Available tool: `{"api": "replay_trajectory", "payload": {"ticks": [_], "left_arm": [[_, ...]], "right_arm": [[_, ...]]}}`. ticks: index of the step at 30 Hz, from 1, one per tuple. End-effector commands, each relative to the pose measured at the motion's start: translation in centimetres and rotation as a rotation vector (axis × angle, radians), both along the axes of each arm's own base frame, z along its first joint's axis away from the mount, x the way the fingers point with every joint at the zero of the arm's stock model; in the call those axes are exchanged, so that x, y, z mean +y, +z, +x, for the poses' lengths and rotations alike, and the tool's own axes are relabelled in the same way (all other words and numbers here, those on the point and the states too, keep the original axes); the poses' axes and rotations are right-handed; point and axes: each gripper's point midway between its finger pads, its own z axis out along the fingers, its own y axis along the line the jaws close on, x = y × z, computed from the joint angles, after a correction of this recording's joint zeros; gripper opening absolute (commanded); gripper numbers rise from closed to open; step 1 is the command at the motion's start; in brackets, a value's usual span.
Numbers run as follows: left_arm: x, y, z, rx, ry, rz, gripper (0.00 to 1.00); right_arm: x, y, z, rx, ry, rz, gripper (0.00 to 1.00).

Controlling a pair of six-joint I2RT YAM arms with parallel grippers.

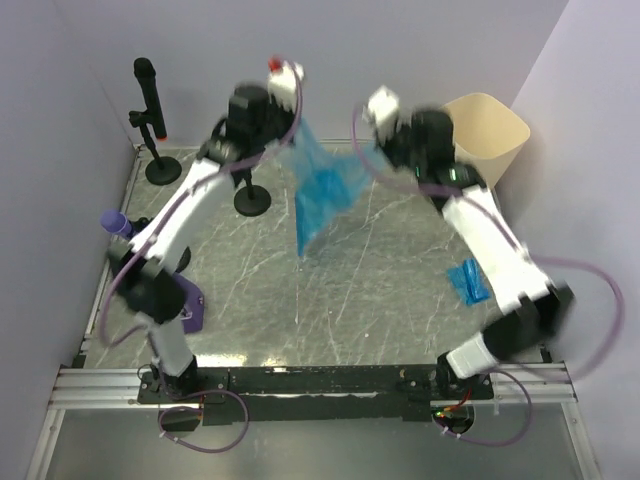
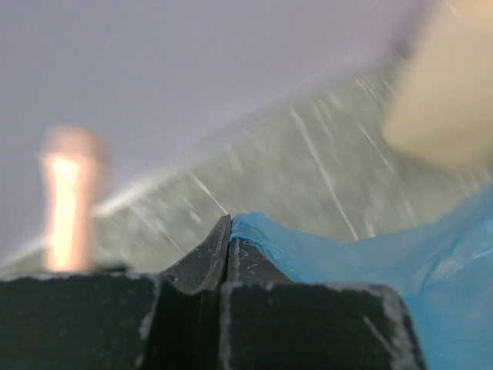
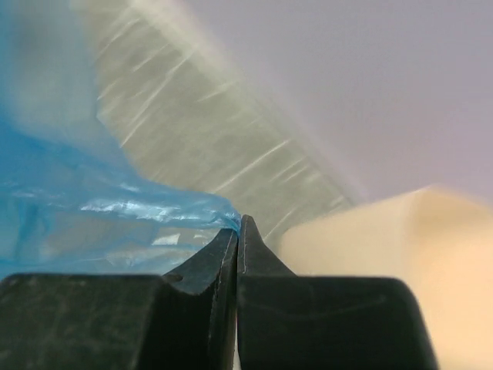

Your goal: Put the trash bags into the trash bin

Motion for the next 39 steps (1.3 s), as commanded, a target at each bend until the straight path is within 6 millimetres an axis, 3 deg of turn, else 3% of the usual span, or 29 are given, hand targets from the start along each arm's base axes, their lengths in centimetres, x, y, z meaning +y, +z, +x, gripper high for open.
{"api": "replay_trajectory", "payload": {"ticks": [1, 2, 4, 5, 6, 7, 8, 9, 10, 11, 12, 13, 14, 15, 16, 17, 18, 19, 20, 23, 26, 31, 34, 39], "left_arm": [[3.9, 13.3, 5.4, -0.208, 0.277, -0.228, 0.01], [3.9, 17.3, 5.4, -0.328, 0.259, -0.279, 0.01], [4.7, 25.9, 2.0, -0.588, 0.197, -0.406, 0.01], [5.8, 30.7, -1.5, -0.774, 0.164, -0.459, 0.01], [6.8, 33.7, -5.1, -0.922, 0.124, -0.507, 0.01], [7.1, 36.0, -9.2, -1.101, 0.048, -0.546, 0.01], [7.4, 36.7, -12.6, -1.263, 0.019, -0.544, 0.01], [6.7, 36.4, -14.6, -1.366, 0.022, -0.513, 0.02], [6.3, 36.2, -16.1, -1.457, 0.083, -0.465, 0.04], [5.6, 34.9, -15.8, -1.478, 0.151, -0.415, 0.07], [4.2, 31.4, -14.1, -1.413, 0.180, -0.377, 0.03], [2.0, 26.9, -12.8, -1.337, 0.121, -0.241, 0.01], [-3.4, 17.9, -12.5, -1.216, -0.231, 0.025, 0.01], [-5.7, 3.8, -15.2, -1.038, -0.782, 0.485, 0.00], [-2.2, -7.5, -16.9, -1.101, -1.164, 0.986, 0.01], [-0.1, -12.2, -19.5, -0.798, -1.265, 0.951, 0.01], [-0.7, -11.5, -21.0, -0.651, -1.216, 0.765, 0.01], [-1.2, -10.6, -22.2, -0.627, -1.218, 0.665, 0.01], [-1.3, -10.2, -23.0, -0.629, -1.229, 0.632, 0.01], [-1.8, -8.1, -22.6, -0.616, -1.106, 0.518, 0.01], [-2.0, -7.7, -21.7, -0.529, -1.009, 0.433, 0.01], [-1.9, -5.2, -16.2, -0.199, -0.579, 0.155, 0.01], [0.2, -5.0, -12.0, -0.042, -0.258, 0.087, 0.00], [2.7, -3.8, -8.4, 0.138, 0.030, -0.087, 0.01]], "right_arm": [[-3.2, 16.7, 6.1, -0.356, -0.269, 0.224, 0.00], [-2.8, 20.5, 5.9, -0.451, -0.243, 0.263, 0.00], [-1.6, 29.4, 1.6, -0.703, -0.123, 0.357, 0.00], [-1.0, 33.2, -1.5, -0.859, -0.049, 0.383, 0.00], [-0.3, 36.0, -5.5, -1.026, 0.039, 0.401, 0.00], [0.2, 37.5, -9.6, -1.195, 0.116, 0.383, 0.00], [1.6, 36.1, -11.2, -1.319, 0.179, 0.320, 0.00], [1.8, 36.8, -13.6, -1.442, 0.179, 0.286, 0.00], [2.2, 35.7, -13.1, -1.468, 0.132, 0.236, 0.00], [2.1, 34.3, -11.3, -1.413, 0.060, 0.219, 0.00], [2.2, 31.7, -8.3, -1.288, -0.006, 0.178, 0.00], [3.9, 25.3, -4.1, -1.026, 0.019, 0.010, 0.00], [6.9, 14.3, -2.3, -0.671, 0.258, -0.263, 0.00], [6.9, -2.4, -8.0, -0.173, 0.676, -0.534, 0.00], [5.4, -9.5, -15.4, -0.005, 1.001, -0.544, 0.00], [4.5, -10.9, -17.8, -0.088, 1.039, -0.543, 0.00], [4.2, -12.2, -19.3, -0.145, 1.017, -0.492, 0.00], [3.8, -10.6, -20.4, -0.297, 0.991, -0.472, 0.00], [3.8, -10.6, -20.9, -0.350, 0.972, -0.447, 0.00], [4.2, -8.7, -21.2, -0.345, 0.910, -0.332, 0.00], [4.0, -7.7, -19.7, -0.212, 0.790, -0.253, 0.00], [2.3, -6.1, -14.3, -0.063, 0.390, -0.095, 0.00], [1.2, -6.0, -12.3, 0.013, 0.224, -0.048, 0.00], [-1.0, -4.6, -9.0, 0.006, 0.019, -0.008, 0.00]]}}
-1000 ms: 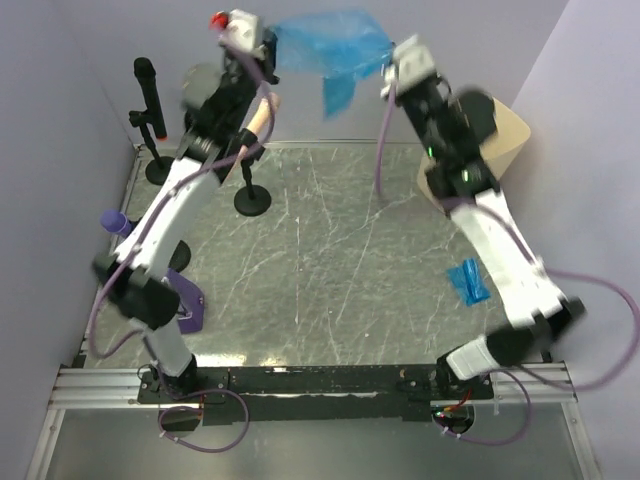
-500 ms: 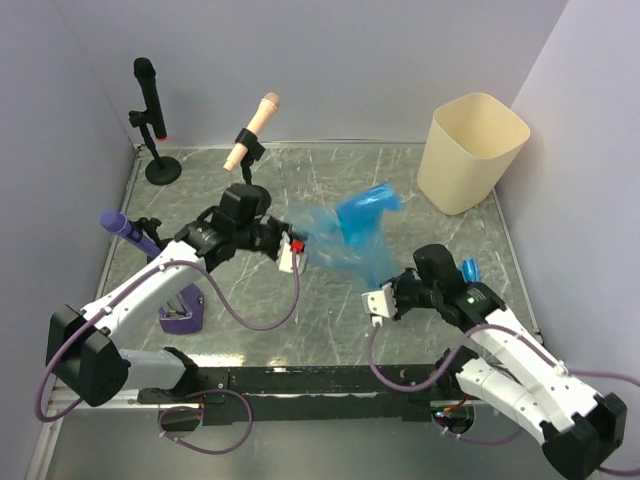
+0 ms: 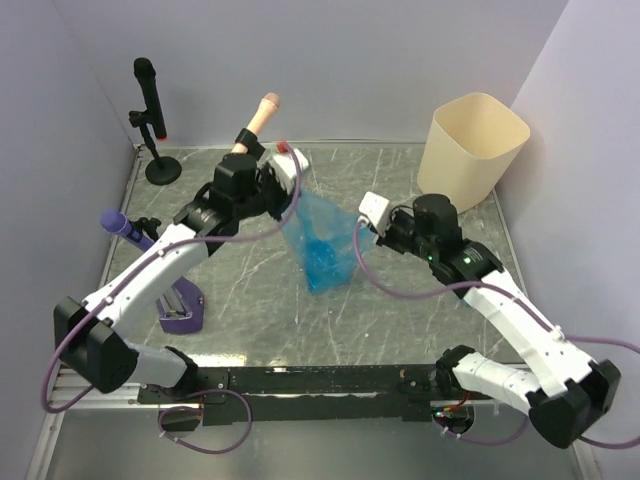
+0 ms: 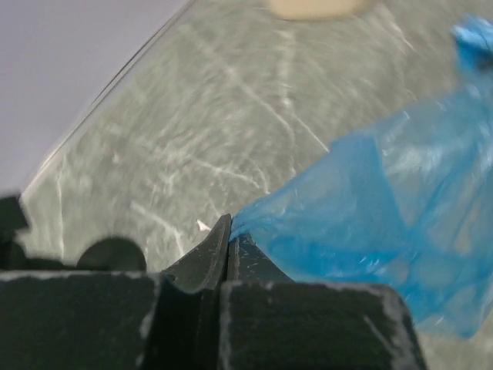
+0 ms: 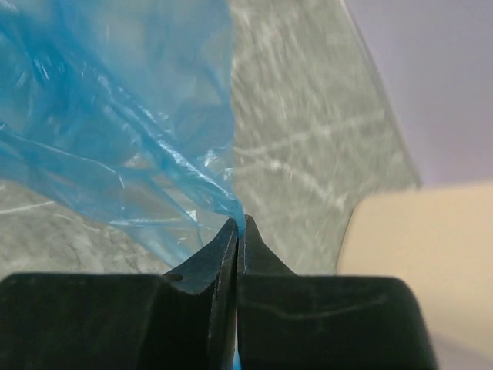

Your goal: Put the trash bags into the trash bin

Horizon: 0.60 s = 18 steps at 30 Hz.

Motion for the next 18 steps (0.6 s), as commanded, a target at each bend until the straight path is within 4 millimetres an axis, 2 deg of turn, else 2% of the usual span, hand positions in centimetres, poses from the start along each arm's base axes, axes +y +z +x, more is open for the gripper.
{"api": "replay_trajectory", "payload": {"ticks": [1, 2, 3, 5, 7, 9, 12, 16, 18], "left_arm": [[3.2, 3.4, 3.9, 0.181, 0.401, -0.268, 0.01], [3.6, 3.9, 4.4, 0.209, 0.448, -0.321, 0.00], [4.0, 4.4, 4.6, 0.240, 0.489, -0.375, 0.01], [4.3, 5.5, 4.7, 0.284, 0.528, -0.482, 0.01], [4.2, 6.9, 4.6, 0.302, 0.536, -0.578, 0.01], [3.9, 8.3, 4.5, 0.319, 0.530, -0.663, 0.01], [3.6, 10.1, 4.7, 0.331, 0.533, -0.751, 0.01], [4.4, 12.1, 6.6, 0.374, 0.602, -0.862, 0.00], [4.5, 12.5, 7.2, 0.425, 0.603, -0.909, 0.01]], "right_arm": [[-3.5, 3.9, 3.7, -0.022, -0.340, 0.153, 0.19], [-4.0, 4.7, 4.0, 0.016, -0.388, 0.220, 0.35], [-4.3, 5.2, 4.3, 0.086, -0.418, 0.292, 0.45], [-4.8, 5.2, 4.2, 0.274, -0.476, 0.455, 0.58], [-4.3, 5.3, 3.9, 0.421, -0.478, 0.611, 0.64], [-2.3, 5.4, 2.6, 0.555, -0.396, 0.727, 0.69], [-0.4, 4.4, 1.1, 0.666, -0.306, 0.796, 0.76], [1.0, 2.9, -0.5, 0.755, -0.214, 0.830, 0.81], [1.1, 1.6, -0.6, 0.780, -0.215, 0.835, 0.83]]}}
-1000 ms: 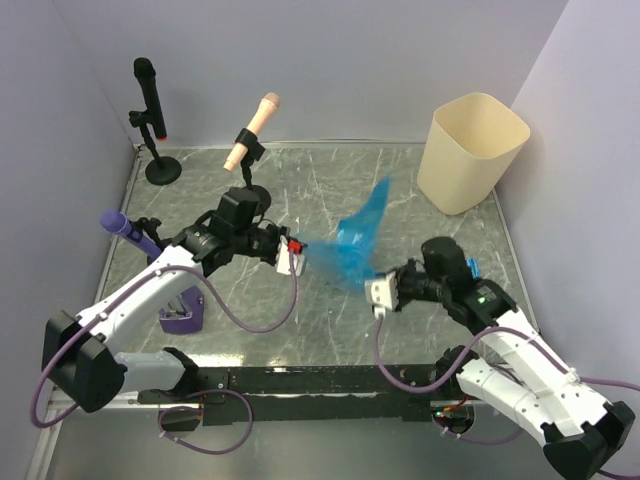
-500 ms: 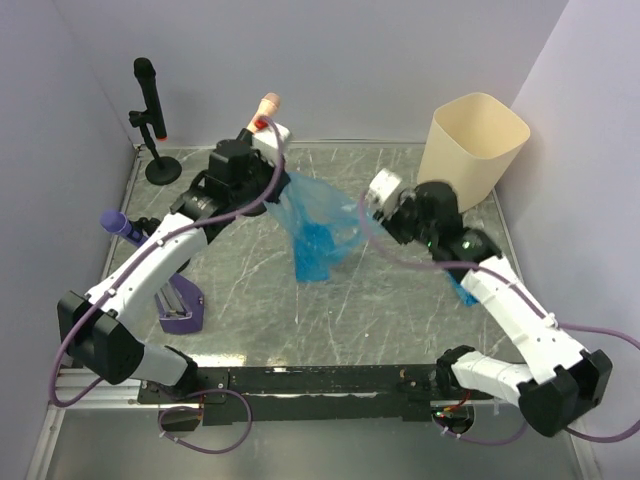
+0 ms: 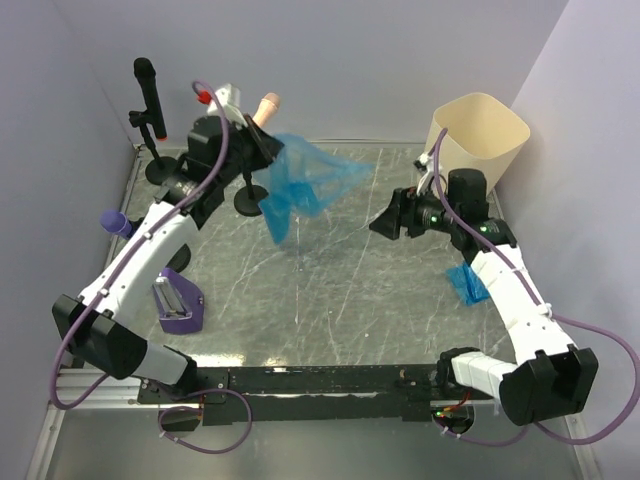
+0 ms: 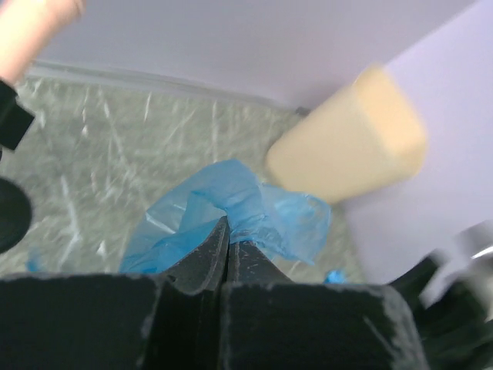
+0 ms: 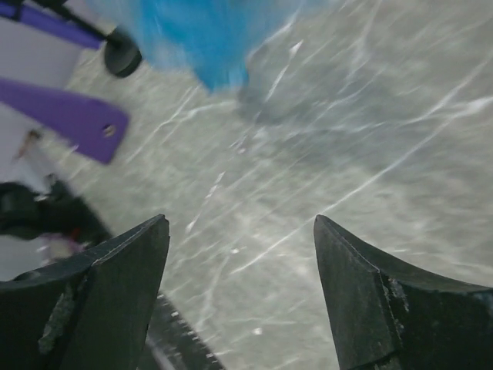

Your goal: Put the trash bags into the trash bin

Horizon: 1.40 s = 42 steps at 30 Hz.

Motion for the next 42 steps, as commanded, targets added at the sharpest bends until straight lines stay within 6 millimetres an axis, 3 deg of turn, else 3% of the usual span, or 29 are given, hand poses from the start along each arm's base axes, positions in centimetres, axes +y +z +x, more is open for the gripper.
{"api": "replay_trajectory", "payload": {"ticks": [1, 4, 9, 11, 17, 23, 28, 29, 31, 33, 36, 39, 42], "left_arm": [[0.7, 5.1, 1.3, -0.001, 0.051, -0.228, 0.01], [0.0, 5.7, 1.1, -0.011, -0.006, -0.223, 0.01], [-1.0, 6.5, 0.1, -0.047, -0.114, -0.171, 0.01], [-1.2, 6.7, -0.2, -0.059, -0.147, -0.154, 0.01], [-1.3, 8.0, -0.4, -0.094, -0.188, -0.147, 0.01], [-1.7, 9.5, -0.9, -0.126, -0.232, -0.151, 0.01], [-1.9, 10.0, -1.2, -0.135, -0.257, -0.159, 0.01], [-1.9, 9.9, -1.2, -0.137, -0.254, -0.157, 0.01], [-1.7, 9.7, -1.0, -0.136, -0.241, -0.149, 0.01], [-1.2, 9.4, -0.6, -0.134, -0.208, -0.136, 0.01], [0.7, 8.5, 0.9, -0.133, -0.081, -0.092, 0.01], [2.0, 6.1, 1.7, -0.122, -0.016, 0.006, 0.01], [2.8, 1.8, 1.4, -0.114, -0.011, 0.144, 0.01]], "right_arm": [[2.2, 0.3, -1.7, 0.027, 0.100, 0.148, 0.84], [2.9, 0.8, -0.4, -0.040, 0.119, 0.209, 0.85], [5.1, 5.7, 3.4, -0.184, 0.198, 0.378, 0.86], [5.6, 6.4, 4.6, -0.196, 0.215, 0.405, 0.86], [6.6, 5.3, 8.1, -0.148, 0.208, 0.436, 0.86], [6.6, 5.8, 11.6, -0.177, 0.135, 0.434, 0.86], [7.2, 6.3, 13.2, -0.173, 0.129, 0.467, 0.83], [7.3, 6.7, 13.2, -0.180, 0.140, 0.475, 0.78], [7.8, 7.2, 12.8, -0.188, 0.180, 0.486, 0.59], [8.2, 7.3, 11.9, -0.189, 0.221, 0.478, 0.32], [7.6, 5.4, 9.9, -0.106, 0.234, 0.439, 0.11], [6.4, 2.3, 7.4, 0.040, 0.198, 0.352, 0.02], [5.5, 0.1, 3.6, 0.164, 0.231, 0.261, 0.00]]}}
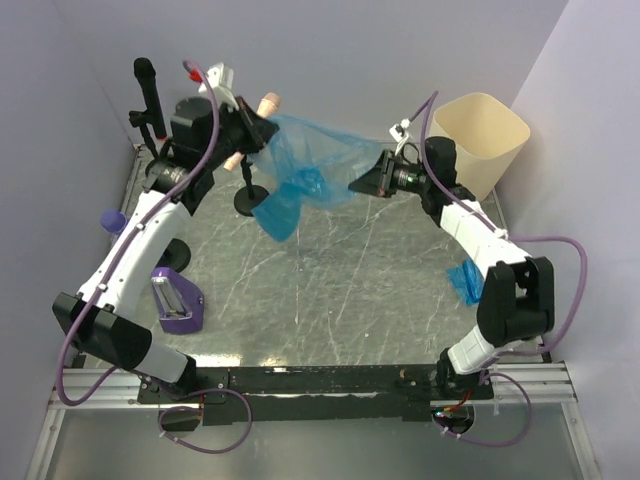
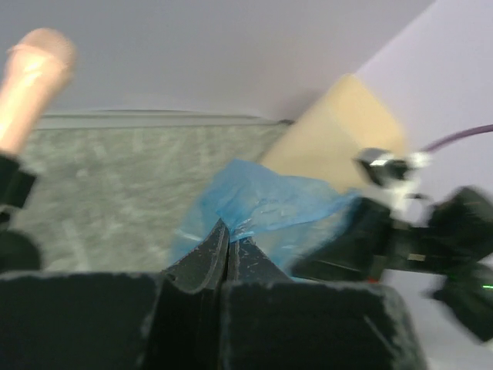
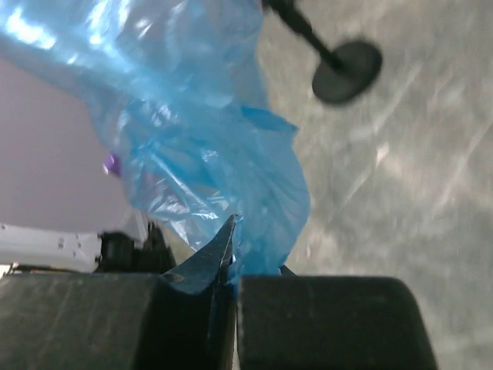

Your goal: Put the trash bags into the trash bin

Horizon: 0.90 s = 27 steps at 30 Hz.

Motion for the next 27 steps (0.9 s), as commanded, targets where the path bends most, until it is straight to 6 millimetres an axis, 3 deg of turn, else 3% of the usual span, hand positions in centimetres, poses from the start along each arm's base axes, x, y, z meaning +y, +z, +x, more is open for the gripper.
{"api": "replay_trajectory", "payload": {"ticks": [1, 4, 7, 9, 12, 14, 17, 19, 21, 22, 23, 24, 25, 27], "left_arm": [[2.8, -5.6, -0.1, 0.013, 0.102, 0.199, 0.01], [2.9, -10.3, -1.3, 0.091, 0.086, 0.273, 0.01], [2.9, -12.7, -1.9, 0.147, 0.086, 0.263, 0.01], [2.3, -12.4, -1.0, 0.137, 0.077, 0.257, 0.01], [1.3, -9.9, 2.0, 0.097, 0.085, 0.265, 0.01], [0.7, -6.0, 4.3, 0.020, 0.107, 0.249, 0.00], [0.1, 2.6, 6.2, -0.218, 0.127, 0.209, 0.01], [0.7, 10.2, 5.5, -0.443, 0.163, 0.165, 0.01], [1.8, 17.3, 2.5, -0.695, 0.209, 0.107, 0.01], [2.0, 21.6, -0.6, -0.885, 0.226, 0.053, 0.01], [2.1, 23.9, -3.3, -1.049, 0.242, 0.065, 0.01], [1.5, 24.7, -5.1, -1.170, 0.255, 0.104, 0.01], [0.9, 25.5, -7.1, -1.276, 0.261, 0.119, 0.01], [-0.7, 24.8, -8.4, -1.358, 0.263, 0.183, 0.01]], "right_arm": [[-1.8, -1.3, -6.6, 0.097, 0.082, -0.156, 0.00], [-3.4, -1.8, -8.4, 0.134, 0.032, -0.262, 0.00], [-4.7, -1.6, -8.6, 0.126, -0.046, -0.336, 0.00], [-5.0, -0.4, -7.6, 0.079, -0.061, -0.364, 0.00], [-6.5, 2.3, -2.6, -0.025, -0.190, -0.451, 0.00], [-7.6, 5.9, 1.6, -0.131, -0.291, -0.487, 0.00], [-8.8, 15.2, 6.3, -0.425, -0.425, -0.504, 0.00], [-9.8, 23.1, 7.6, -0.678, -0.547, -0.486, 0.00], [-10.1, 30.8, 5.8, -0.936, -0.636, -0.443, 0.00], [-9.9, 33.7, 3.9, -1.060, -0.662, -0.412, 0.00], [-9.7, 36.5, 1.5, -1.201, -0.697, -0.373, 0.00], [-9.8, 39.5, -1.0, -1.360, -0.754, -0.313, 0.00], [-9.4, 39.5, -2.0, -1.426, -0.766, -0.316, 0.00], [-8.3, 38.5, -2.8, -1.503, -0.758, -0.365, 0.00]]}}
